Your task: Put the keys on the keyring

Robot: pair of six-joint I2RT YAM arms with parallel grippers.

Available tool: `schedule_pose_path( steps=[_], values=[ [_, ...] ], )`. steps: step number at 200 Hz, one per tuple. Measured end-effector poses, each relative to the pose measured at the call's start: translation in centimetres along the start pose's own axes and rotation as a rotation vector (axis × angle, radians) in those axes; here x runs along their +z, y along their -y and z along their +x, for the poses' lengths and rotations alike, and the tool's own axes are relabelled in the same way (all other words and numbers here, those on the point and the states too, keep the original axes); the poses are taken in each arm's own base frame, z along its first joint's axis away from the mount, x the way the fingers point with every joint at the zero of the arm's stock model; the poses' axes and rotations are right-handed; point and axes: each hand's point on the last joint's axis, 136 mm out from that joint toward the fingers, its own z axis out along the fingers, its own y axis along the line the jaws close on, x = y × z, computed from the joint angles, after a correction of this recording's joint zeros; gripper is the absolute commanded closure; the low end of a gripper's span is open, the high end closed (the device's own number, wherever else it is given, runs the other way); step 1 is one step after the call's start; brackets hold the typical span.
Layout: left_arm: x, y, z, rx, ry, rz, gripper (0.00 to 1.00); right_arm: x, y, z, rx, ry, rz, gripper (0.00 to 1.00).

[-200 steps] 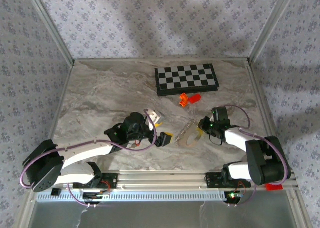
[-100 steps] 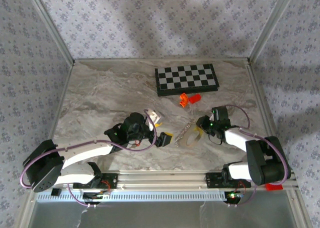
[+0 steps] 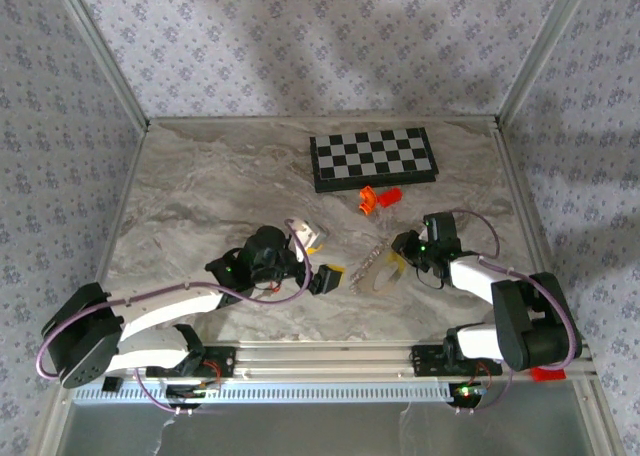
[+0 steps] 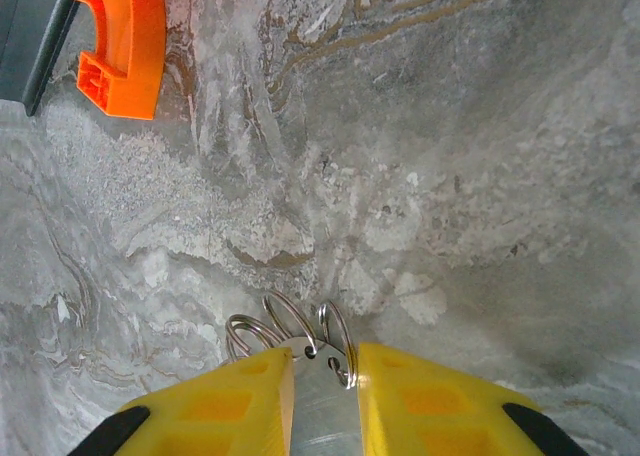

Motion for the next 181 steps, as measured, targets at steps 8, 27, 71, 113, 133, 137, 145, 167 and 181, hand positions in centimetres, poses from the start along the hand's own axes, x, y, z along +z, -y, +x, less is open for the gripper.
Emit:
schedule_pose_path(
  steps=[8,27,71,113,133,137,145,167,181],
  values=[
    [-0.02,0.02,-0.04,0.0,0.001,0.0,0.01,0.01,0.09,0.08,0.0,-0.002,0.002,0.77],
    [-0.03,0.0,-0.01,0.0,0.001,0.0,0.01,0.07,0.19,0.14,0.002,-0.004,0.005,0.79],
    [-0.03,0.0,0.01,0.0,0.0,0.0,0.01,0.53,0.74,0.43,0.008,-0.018,0.021,0.82],
    [-0.15,0.04,-0.03,0.011,0.0,0.0,0.01,0.62,0.87,0.31,0.008,-0.016,0.022,0.84],
    [-0.19,0.06,-0.06,0.016,0.001,0.0,0.01,0.65,0.86,0.3,0.008,-0.016,0.021,0.84],
    [-0.2,0.06,-0.07,0.016,0.001,0.0,0.01,0.66,0.88,0.29,0.008,-0.016,0.021,0.84],
    [-0.21,0.08,-0.08,0.016,0.001,0.0,0.01,0.66,0.86,0.27,0.007,-0.017,0.02,0.84],
    [-0.24,0.05,0.04,0.016,-0.004,-0.001,0.01,0.65,0.87,0.22,0.008,-0.017,0.017,0.84],
    [-0.24,0.0,0.2,0.016,-0.01,-0.003,0.01,0.65,0.85,0.19,0.004,-0.017,0.016,0.84]
  ],
)
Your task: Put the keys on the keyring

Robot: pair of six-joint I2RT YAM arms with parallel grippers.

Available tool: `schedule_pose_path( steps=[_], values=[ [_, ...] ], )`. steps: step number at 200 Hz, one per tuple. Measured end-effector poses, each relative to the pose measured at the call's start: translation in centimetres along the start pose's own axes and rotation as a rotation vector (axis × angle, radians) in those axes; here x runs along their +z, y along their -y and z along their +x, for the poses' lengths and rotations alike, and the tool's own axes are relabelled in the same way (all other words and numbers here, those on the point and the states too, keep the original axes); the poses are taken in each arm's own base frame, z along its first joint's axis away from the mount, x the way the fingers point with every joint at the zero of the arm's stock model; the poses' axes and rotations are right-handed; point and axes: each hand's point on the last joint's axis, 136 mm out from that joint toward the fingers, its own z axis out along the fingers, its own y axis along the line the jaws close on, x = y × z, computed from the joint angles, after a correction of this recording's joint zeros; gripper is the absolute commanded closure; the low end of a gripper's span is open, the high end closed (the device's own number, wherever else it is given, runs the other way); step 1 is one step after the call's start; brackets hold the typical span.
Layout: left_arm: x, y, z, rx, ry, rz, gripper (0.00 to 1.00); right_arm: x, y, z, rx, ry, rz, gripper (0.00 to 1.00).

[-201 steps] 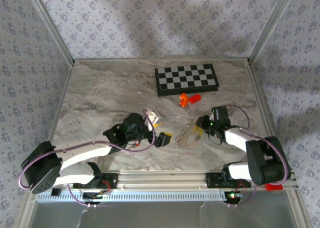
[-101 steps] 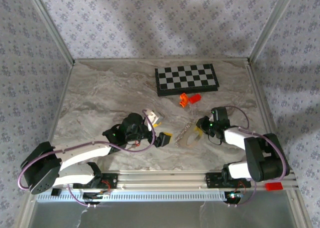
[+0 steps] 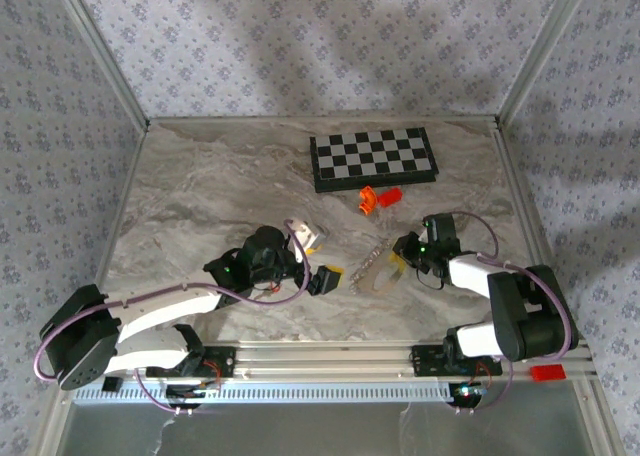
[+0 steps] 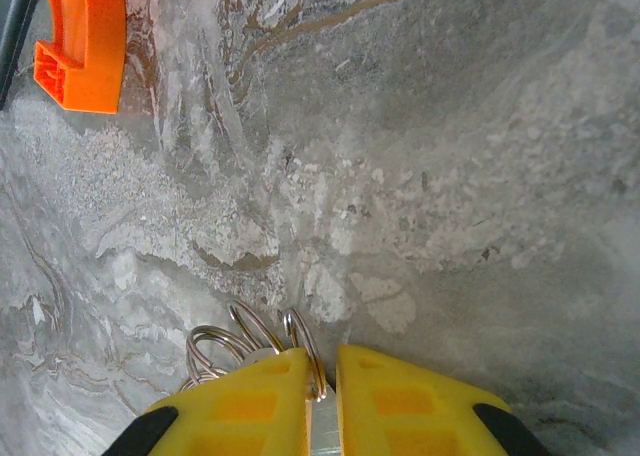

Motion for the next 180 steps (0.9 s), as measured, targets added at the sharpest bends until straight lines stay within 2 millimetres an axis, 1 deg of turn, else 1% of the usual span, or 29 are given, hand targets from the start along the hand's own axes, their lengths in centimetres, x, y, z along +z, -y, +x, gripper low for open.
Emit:
schedule_pose_path(
  steps=[33,74,180],
  values=[
    [0.0,-0.01,0.05,0.0,-0.002,0.0,0.01,0.0,-0.06,-0.09,-0.019,0.002,0.0,0.84],
    [0.0,0.0,0.03,0.0,-0.001,0.0,0.01,-0.11,-0.13,-0.89,-0.037,0.025,0.004,0.84],
    [0.0,0.0,0.03,0.0,-0.001,0.0,0.01,0.26,0.07,-0.89,-0.046,0.016,0.009,0.84]
  ],
)
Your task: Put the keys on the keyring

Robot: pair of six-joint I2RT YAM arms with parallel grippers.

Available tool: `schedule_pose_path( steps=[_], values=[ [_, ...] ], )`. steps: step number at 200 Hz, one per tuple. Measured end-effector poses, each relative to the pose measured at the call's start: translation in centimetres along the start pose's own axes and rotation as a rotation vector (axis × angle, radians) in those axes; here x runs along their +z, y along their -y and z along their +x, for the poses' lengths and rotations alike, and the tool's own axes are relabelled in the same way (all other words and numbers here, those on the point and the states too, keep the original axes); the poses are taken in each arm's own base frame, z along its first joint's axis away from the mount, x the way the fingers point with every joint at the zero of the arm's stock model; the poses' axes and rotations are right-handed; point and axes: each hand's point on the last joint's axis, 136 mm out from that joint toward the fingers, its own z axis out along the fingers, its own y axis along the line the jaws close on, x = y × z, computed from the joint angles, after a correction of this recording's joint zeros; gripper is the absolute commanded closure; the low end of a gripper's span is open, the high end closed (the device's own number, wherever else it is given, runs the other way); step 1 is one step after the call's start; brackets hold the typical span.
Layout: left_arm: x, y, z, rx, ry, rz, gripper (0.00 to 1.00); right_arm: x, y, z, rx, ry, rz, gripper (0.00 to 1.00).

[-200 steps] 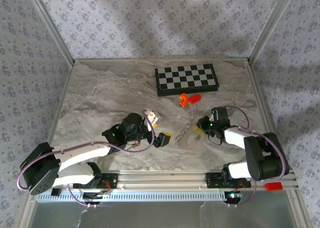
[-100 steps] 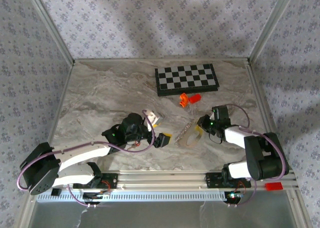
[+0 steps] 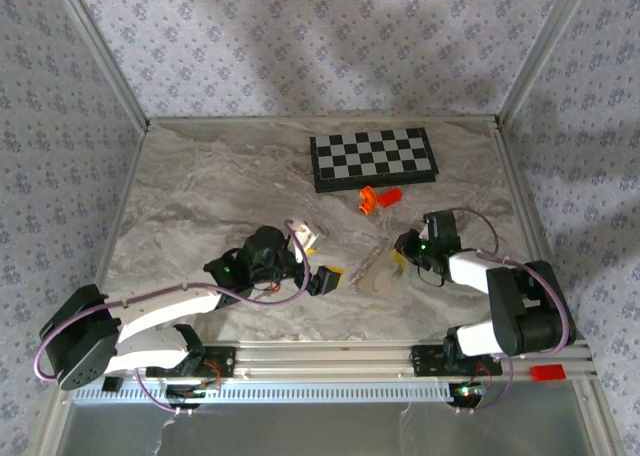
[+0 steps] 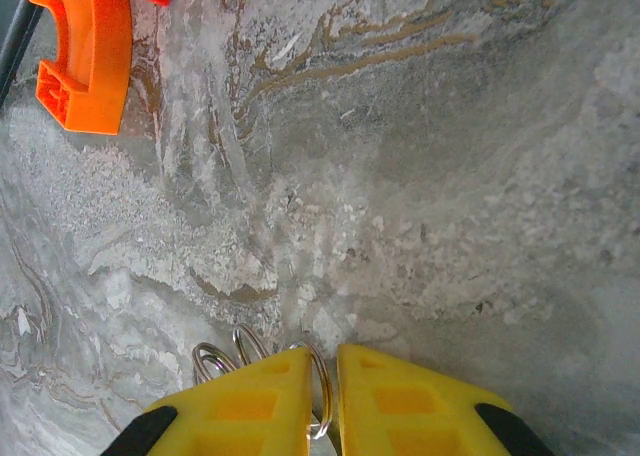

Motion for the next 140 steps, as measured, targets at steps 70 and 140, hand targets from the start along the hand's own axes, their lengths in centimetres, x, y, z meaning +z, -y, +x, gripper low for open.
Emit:
schedule_pose_path(
  steps=[70,140],
  values=[
    [0.0,0.0,0.0,0.0,0.0,0.0,0.01,0.06,-0.07,-0.07,-0.011,0.0,-0.005,0.9],
    [0.0,-0.01,0.03,0.0,-0.001,0.0,0.01,0.16,-0.68,-0.5,-0.041,0.01,-0.029,0.97]
  ],
)
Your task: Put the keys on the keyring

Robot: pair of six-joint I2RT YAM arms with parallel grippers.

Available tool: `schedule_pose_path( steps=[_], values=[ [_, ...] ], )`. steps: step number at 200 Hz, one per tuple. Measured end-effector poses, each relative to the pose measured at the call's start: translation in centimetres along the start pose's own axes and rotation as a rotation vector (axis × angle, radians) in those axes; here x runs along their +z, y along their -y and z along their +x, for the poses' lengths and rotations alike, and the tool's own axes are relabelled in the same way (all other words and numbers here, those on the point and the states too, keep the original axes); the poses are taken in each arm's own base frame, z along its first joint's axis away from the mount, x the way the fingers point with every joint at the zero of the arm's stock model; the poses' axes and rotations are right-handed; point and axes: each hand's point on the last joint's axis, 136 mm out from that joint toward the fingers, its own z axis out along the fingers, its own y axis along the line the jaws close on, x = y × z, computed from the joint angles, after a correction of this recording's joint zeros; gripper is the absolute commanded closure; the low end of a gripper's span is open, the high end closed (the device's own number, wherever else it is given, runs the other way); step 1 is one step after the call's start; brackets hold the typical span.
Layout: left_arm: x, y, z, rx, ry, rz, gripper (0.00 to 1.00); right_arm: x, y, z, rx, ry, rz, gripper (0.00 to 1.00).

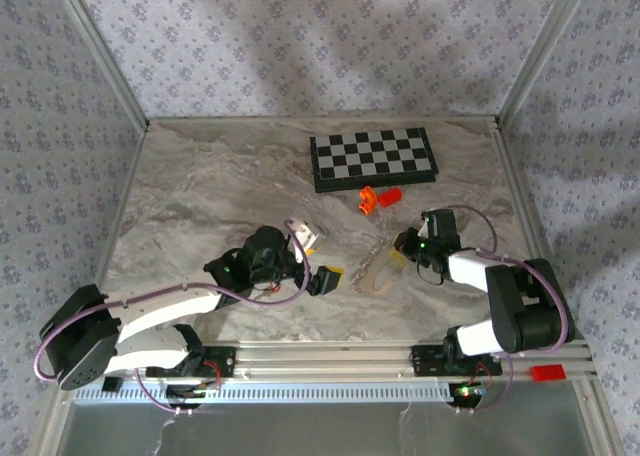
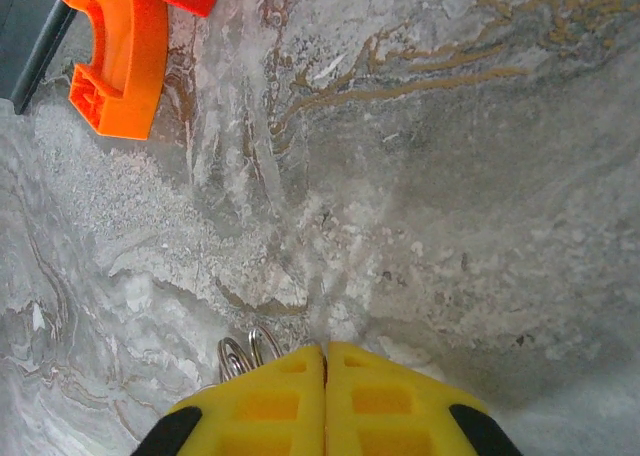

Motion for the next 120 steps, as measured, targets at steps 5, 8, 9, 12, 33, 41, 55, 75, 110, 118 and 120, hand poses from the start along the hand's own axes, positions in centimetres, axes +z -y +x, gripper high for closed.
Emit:
schedule_pose_path(
  steps=[5,8,9,12,33,41,55,75,110,118,120],
  values=[
    [0.0,0.0,0.0,0.0,-0.001,0.0,0.01,0.0,0.0,0.0,-0.004,0.001,0.0,1.0],
    [0.0,0.0,0.0,0.0,-0.001,0.0,0.01,0.0,0.0,0.0,-0.003,0.001,-0.001,1.0],
    [0.0,0.0,0.0,0.0,-0.001,0.0,0.01,0.0,0.0,0.0,-0.006,0.0,-0.001,1.0],
    [0.0,0.0,0.0,0.0,-0.001,0.0,0.01,0.0,-0.1,0.0,-0.009,0.0,-0.002,1.0],
    [-0.1,0.0,0.0,0.0,-0.001,0.0,0.01,0.0,-0.2,0.0,-0.019,-0.002,-0.01,1.0],
    [-0.1,0.1,-0.1,0.0,0.001,0.0,0.01,0.0,-0.3,0.0,-0.026,-0.005,-0.014,1.0],
    [-0.3,0.2,-0.3,0.002,0.01,0.003,0.01,-0.1,-0.6,0.1,-0.045,-0.006,-0.023,1.0],
    [-0.6,0.4,-0.8,0.006,0.026,0.008,0.02,-0.5,-1.6,0.0,-0.105,0.005,-0.052,1.0],
    [-1.5,1.1,-1.8,0.02,0.053,0.024,0.02,-2.3,-5.4,-0.1,-0.279,0.059,-0.145,1.0],
    [-1.7,1.3,-2.1,0.026,0.06,0.026,0.02,-2.9,-6.6,0.1,-0.329,0.074,-0.173,1.0],
    [-1.8,1.4,-2.3,0.027,0.063,0.028,0.02,-3.1,-7.0,0.1,-0.346,0.08,-0.183,1.0]
  ],
)
